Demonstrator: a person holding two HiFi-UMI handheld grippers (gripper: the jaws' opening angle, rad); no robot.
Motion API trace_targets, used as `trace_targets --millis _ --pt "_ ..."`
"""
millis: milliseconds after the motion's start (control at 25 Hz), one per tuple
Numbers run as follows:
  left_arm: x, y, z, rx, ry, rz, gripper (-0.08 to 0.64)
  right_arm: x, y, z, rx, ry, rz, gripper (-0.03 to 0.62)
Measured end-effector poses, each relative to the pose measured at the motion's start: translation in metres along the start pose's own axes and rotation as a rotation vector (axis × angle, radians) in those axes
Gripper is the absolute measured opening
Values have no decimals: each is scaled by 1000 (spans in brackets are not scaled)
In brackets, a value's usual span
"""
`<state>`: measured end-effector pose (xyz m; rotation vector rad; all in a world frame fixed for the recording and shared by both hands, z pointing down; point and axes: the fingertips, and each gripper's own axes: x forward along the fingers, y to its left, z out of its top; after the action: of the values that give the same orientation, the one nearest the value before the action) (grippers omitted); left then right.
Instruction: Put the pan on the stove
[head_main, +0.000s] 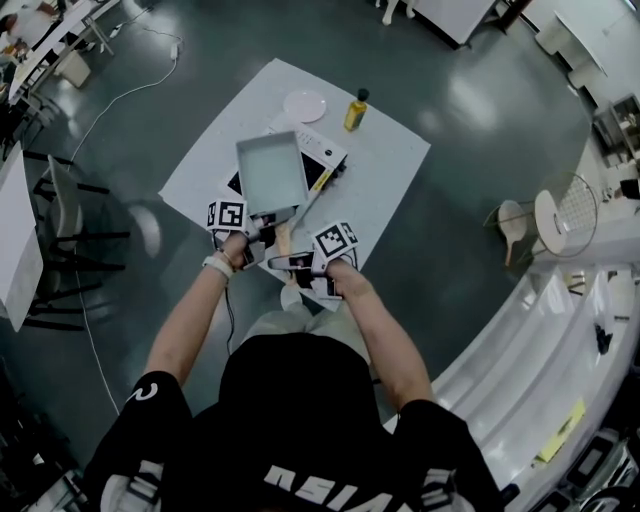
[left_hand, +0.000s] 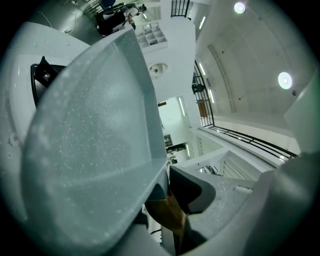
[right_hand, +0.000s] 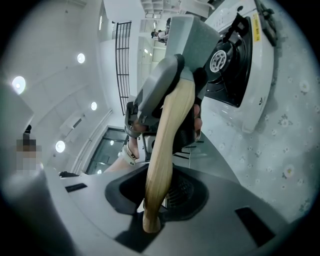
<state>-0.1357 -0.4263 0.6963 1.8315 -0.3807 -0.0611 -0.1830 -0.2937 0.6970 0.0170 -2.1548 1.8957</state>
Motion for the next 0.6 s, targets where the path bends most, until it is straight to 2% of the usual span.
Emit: trace_targets --millis 240,360,520,600 --pt "6 19 7 -17 12 -11 129 4 -13 11 19 -9 24 67" --pt "6 26 6 -69 20 4 129 7 -18 17 27 -14 37 67" --pt "10 40 9 -47 26 -18 129 10 -28 20 49 -21 37 67" --pt "12 43 8 -74 34 -11 129 10 -31 21 56 -27 40 67"
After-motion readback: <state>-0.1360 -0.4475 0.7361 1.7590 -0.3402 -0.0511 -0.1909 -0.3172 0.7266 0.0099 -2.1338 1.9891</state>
